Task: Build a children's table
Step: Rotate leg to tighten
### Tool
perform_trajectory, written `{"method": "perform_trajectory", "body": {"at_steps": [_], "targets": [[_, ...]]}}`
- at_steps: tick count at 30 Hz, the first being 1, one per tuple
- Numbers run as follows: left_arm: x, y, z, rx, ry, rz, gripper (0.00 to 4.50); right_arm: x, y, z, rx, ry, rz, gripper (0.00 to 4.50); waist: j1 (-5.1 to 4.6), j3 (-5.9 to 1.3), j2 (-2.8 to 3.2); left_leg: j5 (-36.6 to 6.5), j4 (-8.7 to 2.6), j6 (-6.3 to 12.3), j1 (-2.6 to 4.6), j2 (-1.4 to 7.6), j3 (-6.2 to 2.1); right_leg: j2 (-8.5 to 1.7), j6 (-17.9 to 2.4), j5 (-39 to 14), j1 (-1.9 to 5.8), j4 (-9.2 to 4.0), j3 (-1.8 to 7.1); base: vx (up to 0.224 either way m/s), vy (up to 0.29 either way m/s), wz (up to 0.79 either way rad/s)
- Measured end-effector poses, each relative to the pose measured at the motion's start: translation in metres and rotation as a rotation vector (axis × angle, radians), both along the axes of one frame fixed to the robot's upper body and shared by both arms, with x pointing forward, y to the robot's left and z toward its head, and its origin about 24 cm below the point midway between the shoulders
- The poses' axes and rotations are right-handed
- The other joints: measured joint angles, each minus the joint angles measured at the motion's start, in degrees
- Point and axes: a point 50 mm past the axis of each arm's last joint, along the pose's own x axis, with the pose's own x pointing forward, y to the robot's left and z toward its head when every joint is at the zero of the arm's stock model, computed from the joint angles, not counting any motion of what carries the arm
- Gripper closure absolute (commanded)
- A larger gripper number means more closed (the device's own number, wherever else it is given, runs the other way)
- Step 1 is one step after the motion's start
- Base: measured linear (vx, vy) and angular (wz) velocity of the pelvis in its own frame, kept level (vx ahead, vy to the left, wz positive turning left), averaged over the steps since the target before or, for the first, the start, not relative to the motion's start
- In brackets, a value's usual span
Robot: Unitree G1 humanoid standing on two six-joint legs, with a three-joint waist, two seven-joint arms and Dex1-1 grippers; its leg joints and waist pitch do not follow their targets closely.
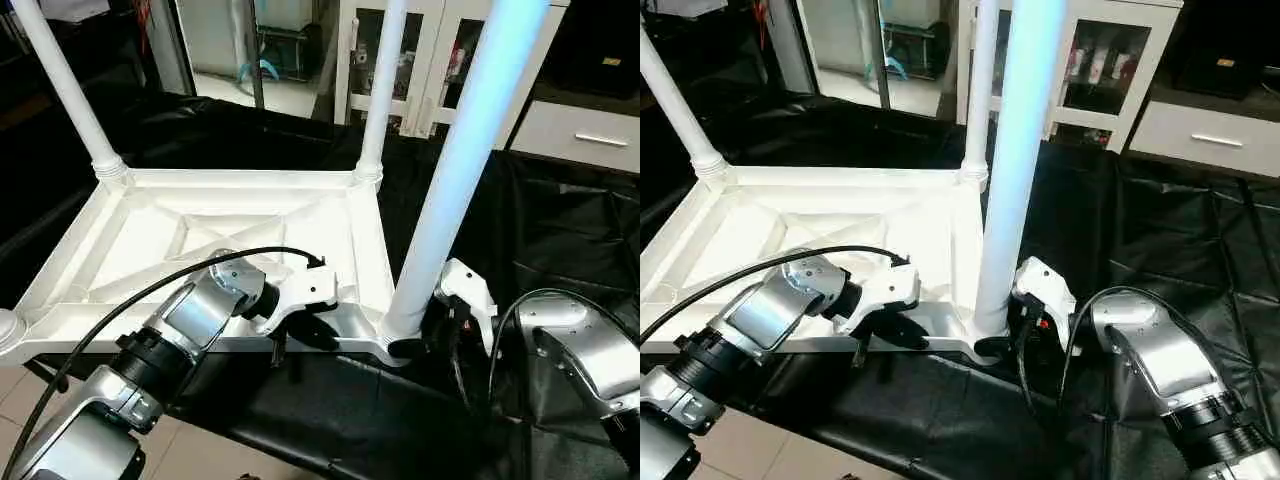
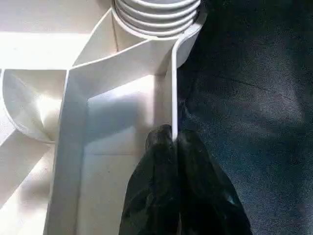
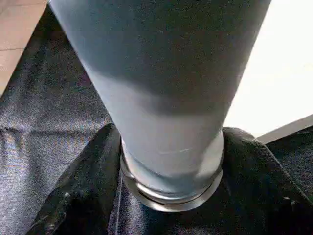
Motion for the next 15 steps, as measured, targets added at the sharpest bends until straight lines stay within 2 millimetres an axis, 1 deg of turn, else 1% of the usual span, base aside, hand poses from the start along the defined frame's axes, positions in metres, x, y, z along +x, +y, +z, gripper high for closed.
{"method": "perform_trajectory", "body": {"at_steps": [7, 9, 11, 14, 15], "targets": [[0.0, -0.001, -0.001, -0.002, 0.009, 0.007, 4.5, 0.0, 0.002, -0.002, 0.012, -0.001, -0.021, 1.83, -0.11, -0.11, -0.06, 0.0, -0.01, 0.0, 0.0, 0.0, 0.0, 0.0, 0.0, 0.0, 0.01, 0.0, 0.0, 0.0, 0.0, 0.0], [0.004, 0.001, -0.002, -0.005, -0.003, 0.056, 4.5, 0.005, 0.006, -0.008, 0.04, -0.012, -0.11, 1.84, -0.28, -0.24, -0.25, 0.0, 0.02, 0.0, 0.01, 0.01, 0.0, 0.01, 0.0, 0.0, 0.12, 0.11, 0.0, 0.0, 0.0, 0.0], [0.012, -0.002, -0.004, -0.016, -0.033, 0.143, 4.5, 0.014, 0.009, -0.015, 0.074, -0.03, -0.258, 1.84, -0.81, -0.28, -0.31, 0.0, 0.12, -0.01, 0.16, -0.01, -0.01, 0.0, 0.3, -0.2, 0.24, 0.08, 0.0, 0.0, 0.0, 0.0], [0.025, -0.015, -0.008, -0.049, -0.085, 0.303, 4.5, 0.031, 0.015, -0.024, 0.115, -0.05, -0.533, 1.85, -1.87, -0.29, -0.38, 0.0, 0.3, 0.0, 0.14, -0.02, -0.15, -0.02, 0.3, -0.2, 0.3, -0.12, -0.14, -0.055, 0.008, -0.04], [0.029, -0.022, -0.009, -0.059, -0.099, 0.355, 4.5, 0.037, 0.016, -0.025, 0.12, -0.05, -0.631, 1.85, -2.17, -0.29, -0.38, 0.0, 0.31, 0.0, 0.13, -0.05, -0.21, -0.03, 0.3, -0.2, 0.32, -0.32, -0.23, 0.0, 0.0, 0.0]]}}
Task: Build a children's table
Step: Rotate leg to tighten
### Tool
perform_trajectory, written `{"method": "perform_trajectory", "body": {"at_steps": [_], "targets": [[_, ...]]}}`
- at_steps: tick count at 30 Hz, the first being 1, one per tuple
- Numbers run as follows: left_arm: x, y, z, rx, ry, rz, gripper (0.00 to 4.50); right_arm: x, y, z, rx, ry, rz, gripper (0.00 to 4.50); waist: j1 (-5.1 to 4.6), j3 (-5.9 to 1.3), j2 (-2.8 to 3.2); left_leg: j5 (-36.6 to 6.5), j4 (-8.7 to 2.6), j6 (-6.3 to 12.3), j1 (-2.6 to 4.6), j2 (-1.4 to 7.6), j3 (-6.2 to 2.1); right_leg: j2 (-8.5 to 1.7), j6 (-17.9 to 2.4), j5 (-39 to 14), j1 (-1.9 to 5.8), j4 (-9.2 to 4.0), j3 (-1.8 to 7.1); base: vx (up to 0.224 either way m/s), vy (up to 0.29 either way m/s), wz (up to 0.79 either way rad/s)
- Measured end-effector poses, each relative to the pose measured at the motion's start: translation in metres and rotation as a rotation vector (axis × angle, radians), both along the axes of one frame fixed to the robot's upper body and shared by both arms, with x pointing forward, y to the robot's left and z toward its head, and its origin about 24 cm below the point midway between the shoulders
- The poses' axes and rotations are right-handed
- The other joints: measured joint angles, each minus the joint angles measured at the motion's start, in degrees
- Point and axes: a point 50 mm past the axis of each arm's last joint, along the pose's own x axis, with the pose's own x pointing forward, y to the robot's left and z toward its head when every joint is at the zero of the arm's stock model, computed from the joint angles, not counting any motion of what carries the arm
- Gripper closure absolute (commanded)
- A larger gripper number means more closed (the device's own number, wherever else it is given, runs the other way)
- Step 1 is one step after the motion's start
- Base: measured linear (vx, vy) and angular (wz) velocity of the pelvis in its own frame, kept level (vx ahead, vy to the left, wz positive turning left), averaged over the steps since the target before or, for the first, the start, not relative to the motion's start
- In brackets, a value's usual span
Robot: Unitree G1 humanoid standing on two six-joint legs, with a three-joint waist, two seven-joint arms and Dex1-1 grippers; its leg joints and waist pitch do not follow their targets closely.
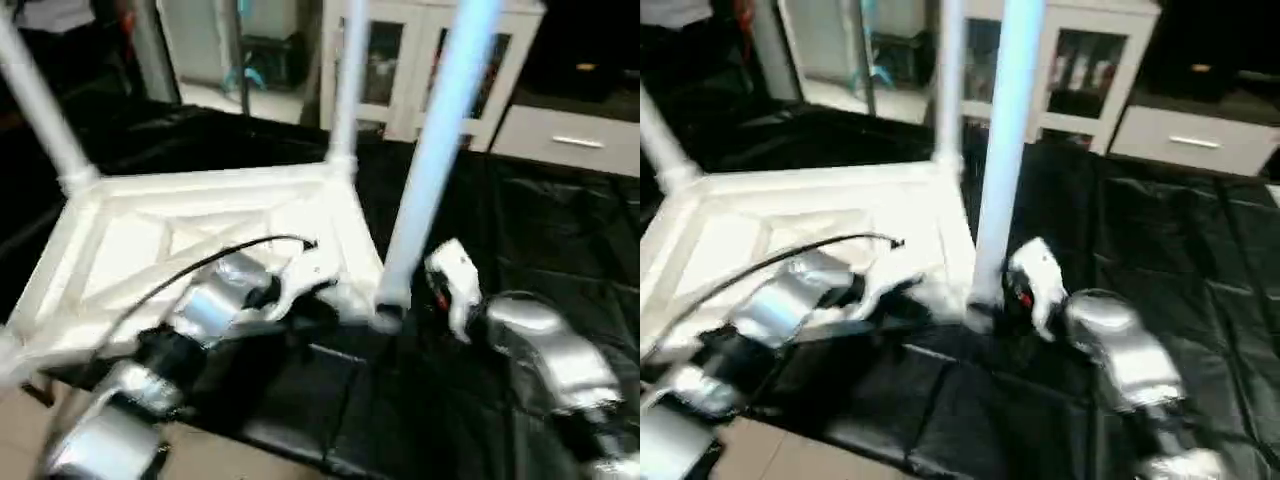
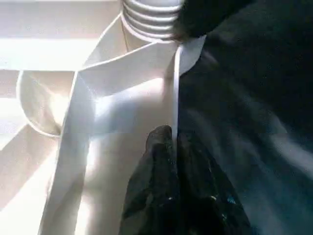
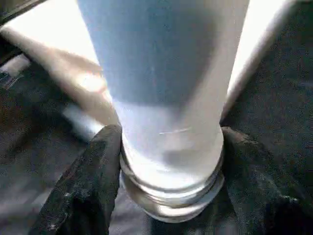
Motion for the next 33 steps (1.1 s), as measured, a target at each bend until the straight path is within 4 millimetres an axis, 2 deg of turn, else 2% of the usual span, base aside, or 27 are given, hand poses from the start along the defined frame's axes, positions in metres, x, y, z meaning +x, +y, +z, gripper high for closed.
{"method": "perform_trajectory", "body": {"at_steps": [5, 9, 12, 17, 19, 23, 26, 30, 33], "targets": [[0.008, -0.021, -0.006, -0.042, -0.025, 0.143, 4.5, 0.012, 0.008, -0.005, 0.005, -0.014, -0.297, 1.85, -0.51, -0.03, -0.39, 0.0, 0.14, 0.01, 0.02, -0.05, -0.08, -0.04, 0.0, 0.0, -0.01, -0.19, -0.07, 0.0, 0.0, 0.0], [0.014, -0.035, -0.009, -0.055, -0.07, 0.216, 4.5, 0.025, 0.037, -0.008, 0.0, -0.044, -0.544, 1.86, -1.11, -0.01, -0.25, 0.0, 0.1, 0.01, -0.11, -0.06, -0.25, -0.04, 0.0, 0.0, 0.02, -0.66, -0.35, 0.0, 0.0, 0.0], [0.016, -0.04, -0.01, -0.042, -0.105, 0.231, 4.5, 0.03, 0.048, -0.01, -0.027, -0.054, -0.612, 1.86, -1.21, 0.0, -0.21, 0.0, 0.02, 0.02, -0.13, -0.06, -0.36, -0.05, 0.0, 0.0, 0.27, -1.32, -0.56, 0.0, 0.0, 0.0], [0.018, -0.037, -0.01, -0.036, -0.123, 0.233, 4.5, 0.032, 0.049, -0.01, 0.002, -0.08, -0.633, 1.86, -1.28, 0.04, -0.24, 0.0, -0.19, 0.04, -0.2, -0.16, -0.34, -0.08, 0.0, 0.0, 0.4, -2.08, -0.6, 0.0, 0.0, 0.0], [0.018, -0.037, -0.009, -0.042, -0.133, 0.224, 4.5, 0.032, 0.045, -0.01, 0.004, -0.102, -0.635, 1.3, -1.23, 0.15, -0.29, 0.0, -0.21, 0.04, -0.26, -0.21, -0.24, -0.1, 0.0, 0.0, 0.31, -2.07, -0.43, 0.0, 0.0, 0.0], [0.02, -0.034, -0.008, -0.046, -0.14, 0.21, 4.5, 0.034, 0.04, -0.004, 0.007, -0.156, -0.625, 0.97, -1.05, 0.16, -0.3, 0.0, -0.26, 0.07, -0.25, -0.21, -0.12, -0.09, -0.1, 0.3, 0.19, -1.78, -0.24, 0.0, 0.0, 0.0], [0.018, -0.029, -0.005, -0.06, -0.129, 0.169, 4.5, 0.034, 0.025, 0.008, -0.003, -0.229, -0.565, 0.72, -0.58, 0.26, -0.48, 0.0, -0.3, 0.08, -0.21, -0.18, -0.08, -0.08, -0.1, 1.0, 0.12, -1.51, -0.15, 0.017, -0.009, 0.02], [0.015, -0.02, 0.001, -0.074, -0.122, 0.106, 4.5, 0.031, 0.013, 0.017, 0.009, -0.239, -0.432, 0.38, 0.34, 0.37, -0.65, 0.0, -0.44, 0.05, -0.58, -0.02, -0.03, 0.02, -0.3, 0.8, -0.87, -0.21, -0.03, 0.04, -0.031, 0.01], [0.011, -0.012, 0.003, -0.058, -0.115, 0.051, 4.5, 0.029, 0.008, 0.02, 0.006, -0.231, -0.331, 0.03, 0.71, 0.34, -0.6, 0.2, -0.57, 0.35, -0.63, 0.09, -0.03, 0.08, -0.5, 0.4, -1.19, 0.3, -0.07, 0.0, 0.0, 0.0]]}}
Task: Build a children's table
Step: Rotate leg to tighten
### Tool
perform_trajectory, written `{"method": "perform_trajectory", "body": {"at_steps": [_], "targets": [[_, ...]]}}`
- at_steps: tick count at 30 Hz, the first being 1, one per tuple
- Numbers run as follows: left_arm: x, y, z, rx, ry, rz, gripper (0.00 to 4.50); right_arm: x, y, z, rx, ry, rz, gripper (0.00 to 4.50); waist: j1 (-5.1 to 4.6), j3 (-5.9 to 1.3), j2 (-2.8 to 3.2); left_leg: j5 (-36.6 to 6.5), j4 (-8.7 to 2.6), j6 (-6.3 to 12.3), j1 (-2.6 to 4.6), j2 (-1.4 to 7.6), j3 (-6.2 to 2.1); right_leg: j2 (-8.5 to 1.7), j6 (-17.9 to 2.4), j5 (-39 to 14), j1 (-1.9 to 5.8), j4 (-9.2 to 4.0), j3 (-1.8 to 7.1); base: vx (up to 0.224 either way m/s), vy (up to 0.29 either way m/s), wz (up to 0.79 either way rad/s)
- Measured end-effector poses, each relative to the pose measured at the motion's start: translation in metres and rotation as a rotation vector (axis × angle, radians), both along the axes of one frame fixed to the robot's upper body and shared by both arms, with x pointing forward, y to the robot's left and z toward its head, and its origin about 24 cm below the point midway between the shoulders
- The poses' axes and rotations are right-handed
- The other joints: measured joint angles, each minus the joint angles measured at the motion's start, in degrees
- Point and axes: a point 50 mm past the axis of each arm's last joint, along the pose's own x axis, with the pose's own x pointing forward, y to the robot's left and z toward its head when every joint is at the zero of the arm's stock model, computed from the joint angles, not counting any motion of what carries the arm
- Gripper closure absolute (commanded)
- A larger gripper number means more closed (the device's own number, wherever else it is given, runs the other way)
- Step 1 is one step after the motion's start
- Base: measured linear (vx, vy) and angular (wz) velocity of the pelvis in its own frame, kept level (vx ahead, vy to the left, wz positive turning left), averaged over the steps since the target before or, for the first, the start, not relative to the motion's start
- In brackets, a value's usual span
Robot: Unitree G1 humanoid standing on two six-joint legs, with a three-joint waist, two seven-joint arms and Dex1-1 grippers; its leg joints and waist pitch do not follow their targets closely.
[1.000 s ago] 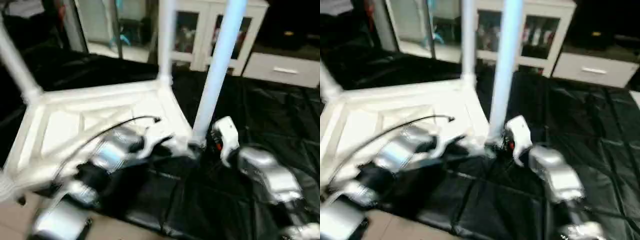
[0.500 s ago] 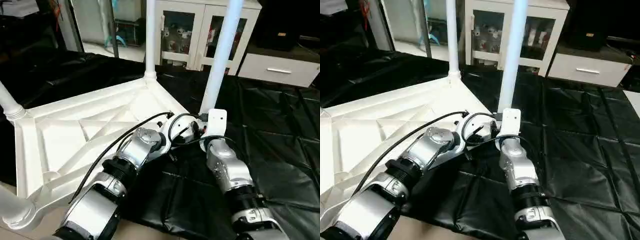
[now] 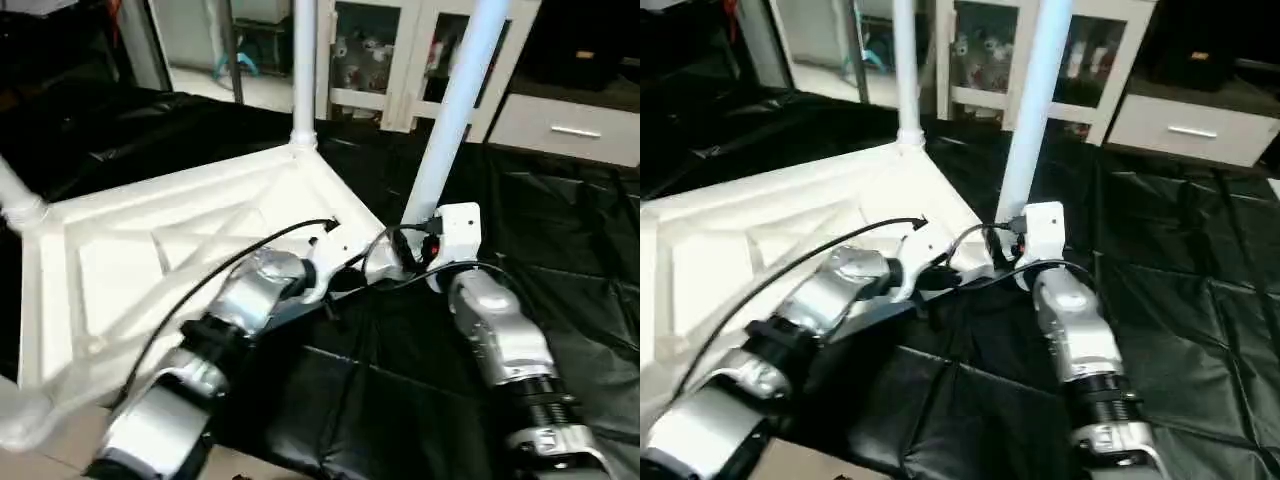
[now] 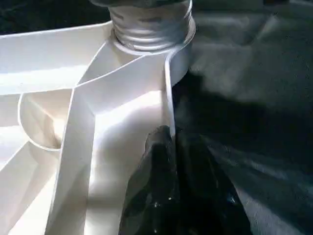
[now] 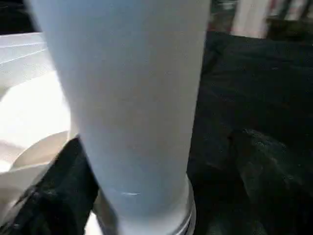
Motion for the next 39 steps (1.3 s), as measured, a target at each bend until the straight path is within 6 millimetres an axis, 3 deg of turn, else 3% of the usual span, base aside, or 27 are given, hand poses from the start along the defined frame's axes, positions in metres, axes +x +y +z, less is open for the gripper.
{"method": "perform_trajectory", "body": {"at_steps": [8, 15, 24, 33, 39], "targets": [[-0.025, 0.03, 0.002, 0.022, 0.109, -0.251, 4.5, -0.032, -0.016, 0.008, -0.053, 0.07, 0.531, 0.03, 1.48, 0.05, 0.08, -0.2, 0.12, -0.33, 0.06, 0.02, 0.08, -0.04, -0.2, -0.2, 0.0, 0.27, 0.07, 0.0, 0.0, 0.0], [-0.041, 0.034, 0.0, 0.054, 0.203, -0.394, 4.5, -0.06, -0.031, 0.017, -0.14, 0.177, 0.859, 0.03, 2.08, 0.09, 0.12, -0.2, 0.2, -0.33, 0.54, 0.0, 0.3, -0.08, 0.2, -0.4, 0.8, 0.16, 0.51, 0.0, 0.0, 0.0], [-0.045, 0.032, 0.002, 0.074, 0.211, -0.431, 4.5, -0.064, -0.03, 0.013, -0.16, 0.223, 0.923, 0.03, 2.32, 0.08, 0.13, -0.2, 0.19, -0.32, 0.51, 0.01, 0.39, -0.08, 0.2, -0.4, 0.79, 0.25, 0.65, 0.0, 0.0, 0.0], [-0.045, 0.033, 0.002, 0.091, 0.211, -0.434, 4.5, -0.065, -0.028, 0.013, -0.174, 0.247, 0.969, 0.86, 2.27, -0.17, 0.55, -0.2, 0.17, -0.32, 0.53, 0.02, 0.38, -0.08, 0.2, -0.4, 0.8, 0.28, 0.64, 0.0, 0.0, 0.0], [-0.045, 0.033, 0.002, 0.096, 0.21, -0.431, 4.5, -0.067, -0.028, 0.01, -0.17, 0.276, 0.988, 1.4, 2.26, -0.17, 0.52, -0.2, 0.21, -0.32, 0.53, 0.02, 0.37, -0.08, 0.3, -0.5, 0.79, 0.43, 0.65, 0.0, 0.0, 0.0]]}}
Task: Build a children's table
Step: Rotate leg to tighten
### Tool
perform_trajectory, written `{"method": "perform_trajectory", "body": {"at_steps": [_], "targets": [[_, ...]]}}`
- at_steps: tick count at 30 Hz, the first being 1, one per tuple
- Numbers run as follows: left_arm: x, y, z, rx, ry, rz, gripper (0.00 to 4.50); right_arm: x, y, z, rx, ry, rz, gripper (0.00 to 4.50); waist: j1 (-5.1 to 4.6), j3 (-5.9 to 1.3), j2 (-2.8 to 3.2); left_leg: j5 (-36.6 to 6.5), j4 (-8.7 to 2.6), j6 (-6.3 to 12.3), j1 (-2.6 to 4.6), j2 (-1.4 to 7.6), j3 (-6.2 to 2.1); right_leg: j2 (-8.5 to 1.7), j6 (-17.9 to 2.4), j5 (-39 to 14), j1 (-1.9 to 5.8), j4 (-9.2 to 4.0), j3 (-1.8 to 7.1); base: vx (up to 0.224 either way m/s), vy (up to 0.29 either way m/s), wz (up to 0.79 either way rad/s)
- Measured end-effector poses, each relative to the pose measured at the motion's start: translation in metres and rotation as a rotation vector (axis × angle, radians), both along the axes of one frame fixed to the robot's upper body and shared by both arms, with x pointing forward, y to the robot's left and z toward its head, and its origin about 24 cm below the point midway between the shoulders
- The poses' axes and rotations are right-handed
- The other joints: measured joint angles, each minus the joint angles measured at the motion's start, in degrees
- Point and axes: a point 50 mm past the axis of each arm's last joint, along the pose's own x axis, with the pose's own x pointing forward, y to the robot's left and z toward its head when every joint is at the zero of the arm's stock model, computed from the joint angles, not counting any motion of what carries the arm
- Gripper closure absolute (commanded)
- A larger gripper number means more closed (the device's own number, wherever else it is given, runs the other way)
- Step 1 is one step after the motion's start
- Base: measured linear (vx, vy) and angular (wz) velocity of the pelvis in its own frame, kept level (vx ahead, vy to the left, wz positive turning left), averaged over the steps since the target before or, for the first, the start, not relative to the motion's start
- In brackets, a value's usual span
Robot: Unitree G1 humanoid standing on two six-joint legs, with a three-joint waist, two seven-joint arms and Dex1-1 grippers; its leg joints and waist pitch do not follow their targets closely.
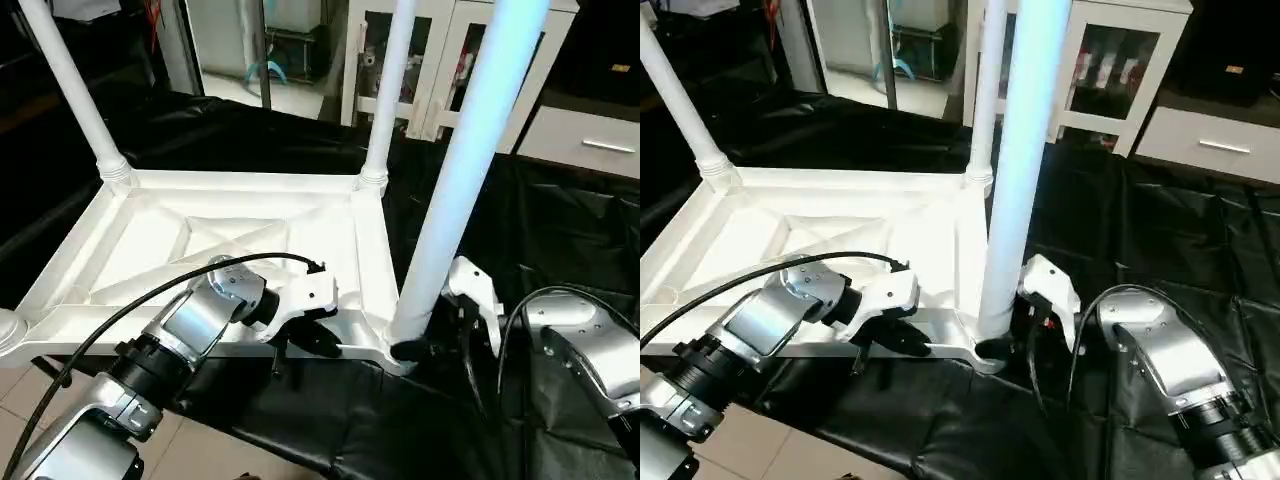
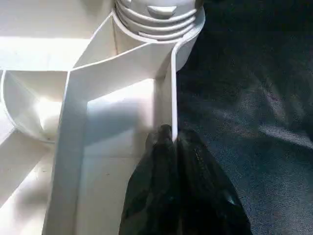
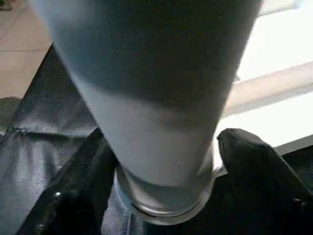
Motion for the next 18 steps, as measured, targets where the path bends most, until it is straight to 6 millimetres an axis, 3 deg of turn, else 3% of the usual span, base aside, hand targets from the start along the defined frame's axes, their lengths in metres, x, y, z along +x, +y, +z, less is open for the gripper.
{"method": "perform_trajectory", "body": {"at_steps": [4, 6, 18], "targets": [[-0.0005, -0.0002, 0.0004, 0.002, -0.002, 0.0, 4.5, -0.0007, 0.0001, 0.0, 0.002, 0.008, 0.011, 1.64, 0.01, 0.01, -0.09, 0.0, 0.01, 0.0, 0.0, 0.0, 0.0, 0.0, 0.0, 0.0, -0.02, 0.07, 0.02, 0.0, 0.0, 0.0], [-0.0007, -0.0003, 0.0002, 0.003, 0.0, 0.003, 4.5, -0.0006, 0.0002, 0.0003, 0.001, 0.008, 0.015, 1.97, 0.02, 0.01, -0.08, 0.0, 0.02, 0.0, 0.0, 0.0, 0.0, 0.0, 0.1, -0.1, -0.01, 0.1, 0.04, 0.0, 0.0, 0.0], [-0.0036, -0.0015, -0.0013, 0.005, 0.002, 0.012, 4.5, -0.0023, 0.0021, -0.0034, 0.018, 0.011, -0.003, 2.16, 0.03, -0.39, -0.77, 0.0, -0.02, 0.0, 0.0, 0.0, 0.01, 0.0, 0.2, -0.3, 0.04, 0.24, 0.09, 0.0, 0.0, 0.0]]}}
